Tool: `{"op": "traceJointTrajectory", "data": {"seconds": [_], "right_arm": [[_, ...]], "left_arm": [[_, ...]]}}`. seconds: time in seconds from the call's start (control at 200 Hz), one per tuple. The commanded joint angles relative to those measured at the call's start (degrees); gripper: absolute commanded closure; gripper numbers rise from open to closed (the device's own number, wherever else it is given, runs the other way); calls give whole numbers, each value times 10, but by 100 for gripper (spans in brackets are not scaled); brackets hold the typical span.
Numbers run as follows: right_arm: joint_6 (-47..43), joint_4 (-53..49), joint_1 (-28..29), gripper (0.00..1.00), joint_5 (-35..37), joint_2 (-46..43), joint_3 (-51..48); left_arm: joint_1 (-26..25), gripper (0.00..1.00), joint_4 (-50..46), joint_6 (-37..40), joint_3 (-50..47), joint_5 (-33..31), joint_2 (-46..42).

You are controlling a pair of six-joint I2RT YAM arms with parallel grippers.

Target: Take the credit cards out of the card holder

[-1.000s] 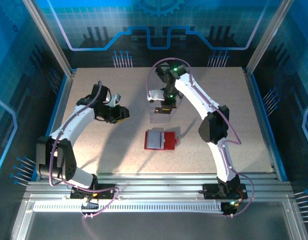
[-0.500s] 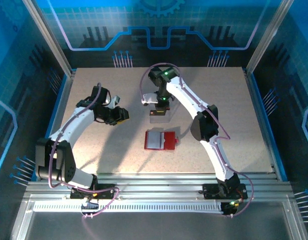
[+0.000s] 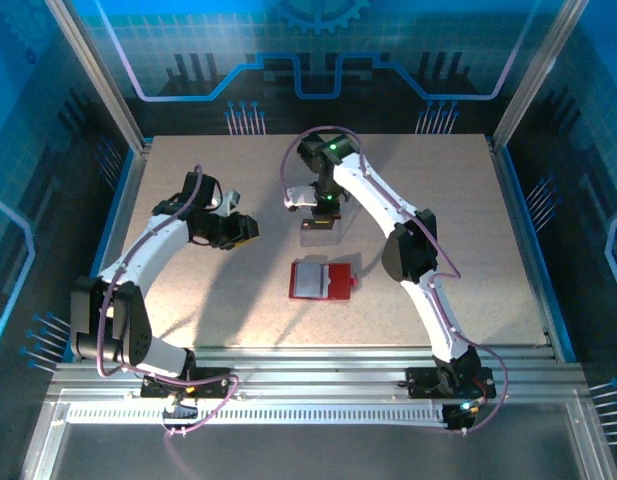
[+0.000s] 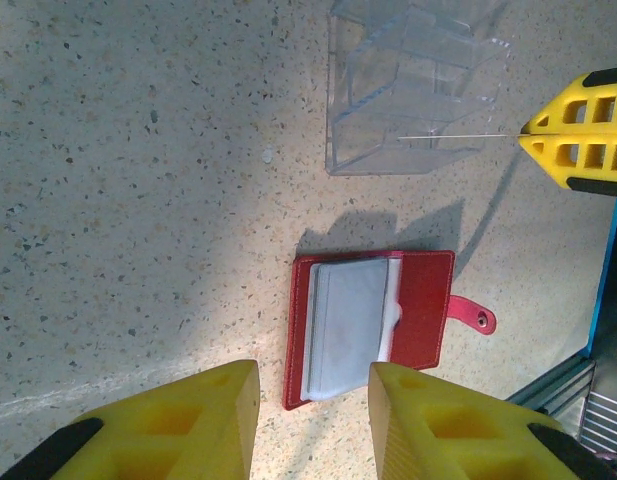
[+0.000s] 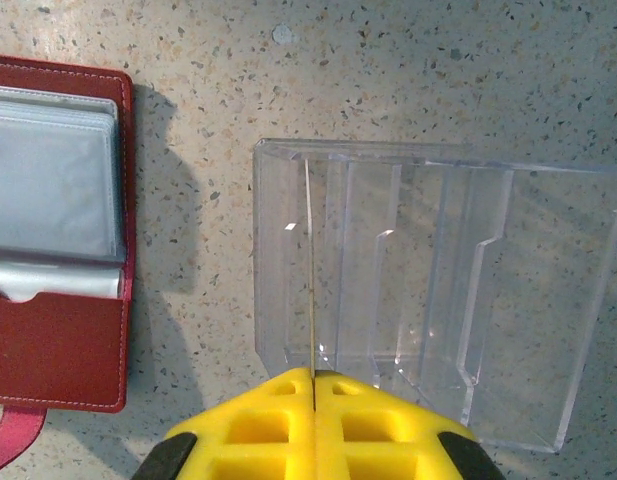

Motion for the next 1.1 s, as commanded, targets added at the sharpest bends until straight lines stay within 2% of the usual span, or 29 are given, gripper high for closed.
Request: {"op": "traceJointTrajectory", "data": {"seconds": [0.0, 1.096], "right_arm": [[6, -10, -7, 100, 11, 17, 4], [56, -78, 11, 100, -26, 37, -5]], "left_arm": [[3, 66, 5, -14, -8, 3, -7], [3, 66, 13, -21, -13, 13, -4]]}}
